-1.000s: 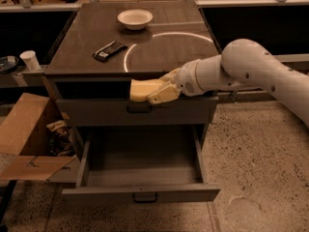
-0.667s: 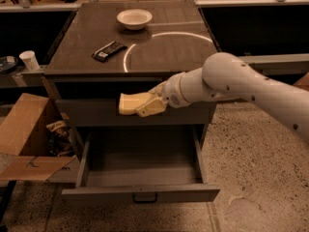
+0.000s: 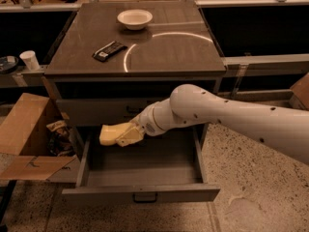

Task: Place sponge into middle drawer

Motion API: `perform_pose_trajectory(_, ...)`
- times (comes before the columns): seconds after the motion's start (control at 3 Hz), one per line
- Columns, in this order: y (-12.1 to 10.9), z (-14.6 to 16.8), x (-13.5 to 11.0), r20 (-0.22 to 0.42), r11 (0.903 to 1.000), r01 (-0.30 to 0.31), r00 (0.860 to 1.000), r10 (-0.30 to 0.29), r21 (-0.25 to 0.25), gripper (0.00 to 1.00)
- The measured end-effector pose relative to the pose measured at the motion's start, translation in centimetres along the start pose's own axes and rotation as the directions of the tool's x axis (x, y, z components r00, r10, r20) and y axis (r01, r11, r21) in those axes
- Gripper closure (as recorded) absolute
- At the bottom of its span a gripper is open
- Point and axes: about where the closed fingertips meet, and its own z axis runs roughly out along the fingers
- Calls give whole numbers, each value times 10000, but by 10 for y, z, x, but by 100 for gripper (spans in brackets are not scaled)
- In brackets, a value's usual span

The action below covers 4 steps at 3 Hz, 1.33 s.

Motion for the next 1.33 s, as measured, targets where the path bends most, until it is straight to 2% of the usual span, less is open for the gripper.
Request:
perform_pose_trajectory(0.33, 0, 0, 0, 0, 10000, -1, 10000, 1, 0, 100)
perform_pose_trajectory(0.67, 7, 26, 14, 107, 9984, -554, 9984, 556, -135, 100)
perform_pose_trajectory(1.0, 10, 68, 41, -200, 9914, -1297, 9914, 1293, -195, 100)
perform_pose_trajectory(1.33, 9, 107, 68, -531, 9791, -2013, 9784, 1996, -291, 100)
